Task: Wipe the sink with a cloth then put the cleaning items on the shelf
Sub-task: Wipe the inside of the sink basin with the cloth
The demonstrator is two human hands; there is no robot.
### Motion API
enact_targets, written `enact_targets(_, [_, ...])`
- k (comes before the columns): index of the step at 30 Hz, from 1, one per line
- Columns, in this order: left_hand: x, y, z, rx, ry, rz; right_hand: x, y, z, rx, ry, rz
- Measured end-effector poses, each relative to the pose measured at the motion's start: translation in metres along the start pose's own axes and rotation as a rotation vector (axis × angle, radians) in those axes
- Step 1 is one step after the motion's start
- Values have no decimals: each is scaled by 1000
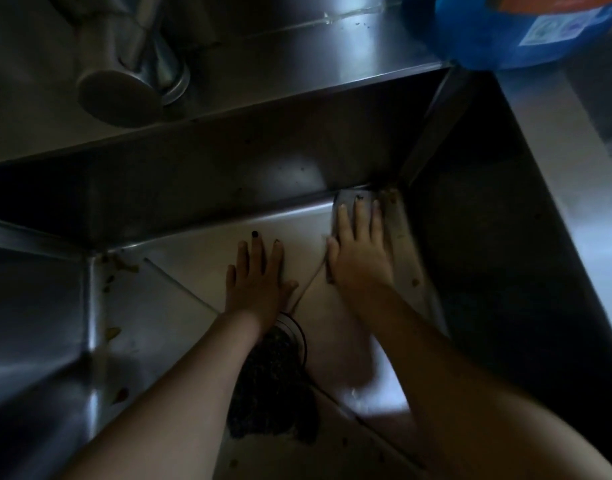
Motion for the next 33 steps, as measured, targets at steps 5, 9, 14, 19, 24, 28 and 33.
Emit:
enact_targets(5, [0,1,1,-1,-14,-1,5,10,-16,45,-89,-39])
enact_targets(9, [-1,2,0,7,-26,-9,11,2,-27,-59,-11,-127])
enact_targets(14, [-6,2,2,2,-37,-48,13,-25,-22,-135,-16,-81])
enact_targets(19, [-5,1,1,9,-32,-50,13,-66,-23,-129,73,-46])
enact_targets(24, [-6,0,0,15,0,-62,9,-78,-17,-165,138,-30])
enact_targets(28, [-6,0,0,9,-5,-54,11,-53,-19,-74,57,-51])
enact_targets(33, [-6,1,1,9,-24,-54,16,0,-29,-42,26,-61])
Point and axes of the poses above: each hand's wrist, its own y-axis towards the middle knuckle, its own x-axis out of the back of the hand, z = x × y, the point moved 1 cm from there along y, towards the middle knuckle, and after that the axes turned 11 degrees about -z, right-handed, at the moved point
